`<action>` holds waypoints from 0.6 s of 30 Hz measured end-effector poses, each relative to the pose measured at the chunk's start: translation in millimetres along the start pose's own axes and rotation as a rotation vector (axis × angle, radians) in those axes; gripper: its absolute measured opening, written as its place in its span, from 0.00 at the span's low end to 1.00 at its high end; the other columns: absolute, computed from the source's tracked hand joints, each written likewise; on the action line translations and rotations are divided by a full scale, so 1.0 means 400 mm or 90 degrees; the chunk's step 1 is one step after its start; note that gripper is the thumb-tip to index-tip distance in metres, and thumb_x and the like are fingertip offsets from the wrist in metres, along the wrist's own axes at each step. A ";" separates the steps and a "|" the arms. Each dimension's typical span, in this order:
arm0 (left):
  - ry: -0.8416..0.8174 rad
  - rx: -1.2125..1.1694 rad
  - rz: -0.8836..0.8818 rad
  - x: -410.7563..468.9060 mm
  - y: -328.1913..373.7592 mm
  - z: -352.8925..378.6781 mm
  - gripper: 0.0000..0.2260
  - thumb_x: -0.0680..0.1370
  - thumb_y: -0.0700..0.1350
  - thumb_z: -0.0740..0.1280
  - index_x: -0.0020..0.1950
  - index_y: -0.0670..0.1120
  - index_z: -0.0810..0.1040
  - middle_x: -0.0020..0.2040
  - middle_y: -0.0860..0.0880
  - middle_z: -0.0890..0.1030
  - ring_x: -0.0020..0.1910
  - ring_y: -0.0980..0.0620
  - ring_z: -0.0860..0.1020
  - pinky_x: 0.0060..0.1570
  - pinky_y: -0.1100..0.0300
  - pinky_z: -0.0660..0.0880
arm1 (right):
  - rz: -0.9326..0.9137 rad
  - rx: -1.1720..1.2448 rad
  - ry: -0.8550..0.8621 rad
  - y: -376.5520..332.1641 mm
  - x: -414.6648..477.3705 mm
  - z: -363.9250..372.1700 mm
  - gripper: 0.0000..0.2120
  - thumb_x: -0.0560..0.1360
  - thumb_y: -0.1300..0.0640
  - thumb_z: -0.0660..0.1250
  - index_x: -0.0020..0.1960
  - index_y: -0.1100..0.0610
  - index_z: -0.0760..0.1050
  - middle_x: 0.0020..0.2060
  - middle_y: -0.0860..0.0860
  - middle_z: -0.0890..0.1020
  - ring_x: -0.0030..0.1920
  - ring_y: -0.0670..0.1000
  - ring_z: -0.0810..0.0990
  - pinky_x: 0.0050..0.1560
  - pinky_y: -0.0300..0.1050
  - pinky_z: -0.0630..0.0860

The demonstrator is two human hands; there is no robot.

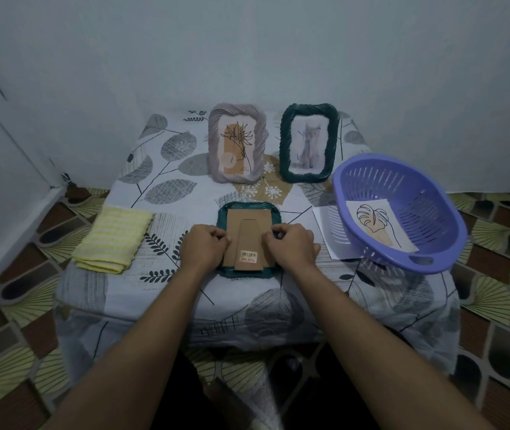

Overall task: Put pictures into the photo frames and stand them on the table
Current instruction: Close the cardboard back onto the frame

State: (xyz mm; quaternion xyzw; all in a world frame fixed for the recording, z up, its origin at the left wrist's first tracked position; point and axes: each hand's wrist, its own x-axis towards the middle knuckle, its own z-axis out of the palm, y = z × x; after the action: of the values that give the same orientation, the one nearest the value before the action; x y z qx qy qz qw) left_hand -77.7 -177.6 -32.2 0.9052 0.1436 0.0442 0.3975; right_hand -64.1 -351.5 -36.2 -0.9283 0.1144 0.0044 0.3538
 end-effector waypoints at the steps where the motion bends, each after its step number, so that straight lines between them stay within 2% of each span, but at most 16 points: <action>1: -0.013 0.002 -0.005 0.007 0.001 -0.005 0.07 0.75 0.46 0.74 0.50 0.45 0.86 0.41 0.48 0.83 0.47 0.47 0.82 0.52 0.54 0.79 | -0.008 -0.022 0.002 -0.002 0.000 0.001 0.18 0.76 0.42 0.65 0.63 0.46 0.78 0.59 0.50 0.79 0.64 0.54 0.70 0.61 0.52 0.64; 4: -0.046 0.010 -0.017 0.026 0.004 -0.018 0.06 0.73 0.47 0.77 0.47 0.47 0.87 0.39 0.52 0.82 0.47 0.49 0.82 0.53 0.54 0.78 | -0.060 -0.064 0.011 -0.012 -0.004 0.007 0.23 0.75 0.40 0.65 0.67 0.49 0.72 0.63 0.52 0.72 0.65 0.54 0.67 0.64 0.52 0.62; 7: -0.068 0.010 -0.025 0.041 0.001 -0.029 0.07 0.70 0.48 0.79 0.46 0.48 0.87 0.38 0.54 0.82 0.45 0.52 0.81 0.52 0.56 0.78 | -0.162 -0.052 0.003 -0.016 -0.005 0.013 0.27 0.76 0.42 0.66 0.72 0.50 0.68 0.69 0.53 0.67 0.71 0.55 0.62 0.69 0.53 0.59; 10: -0.080 -0.006 -0.031 0.049 -0.002 -0.034 0.06 0.69 0.49 0.80 0.41 0.51 0.85 0.37 0.54 0.82 0.41 0.54 0.79 0.48 0.58 0.77 | -0.255 -0.109 -0.051 -0.007 0.004 0.017 0.30 0.79 0.41 0.61 0.77 0.48 0.60 0.79 0.54 0.56 0.78 0.57 0.51 0.75 0.58 0.52; 13: -0.093 -0.010 -0.040 0.057 -0.007 -0.035 0.08 0.68 0.50 0.81 0.37 0.52 0.82 0.36 0.52 0.82 0.39 0.53 0.78 0.46 0.56 0.76 | -0.303 -0.209 -0.108 0.013 0.013 0.025 0.30 0.81 0.38 0.55 0.80 0.44 0.53 0.81 0.50 0.47 0.80 0.55 0.43 0.75 0.59 0.48; 18: -0.111 0.015 -0.038 0.065 -0.008 -0.043 0.13 0.66 0.52 0.81 0.39 0.46 0.82 0.34 0.52 0.80 0.34 0.55 0.76 0.34 0.62 0.70 | -0.310 -0.277 -0.140 0.021 0.020 0.032 0.29 0.82 0.36 0.48 0.80 0.40 0.50 0.81 0.49 0.46 0.80 0.55 0.41 0.75 0.60 0.47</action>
State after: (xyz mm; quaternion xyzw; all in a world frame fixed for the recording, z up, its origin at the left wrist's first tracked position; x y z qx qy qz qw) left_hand -57.1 -155.8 -23.7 0.9055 0.1355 -0.0482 0.3992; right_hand -57.3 -350.7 -52.1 -0.9761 -0.1527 0.0444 0.1481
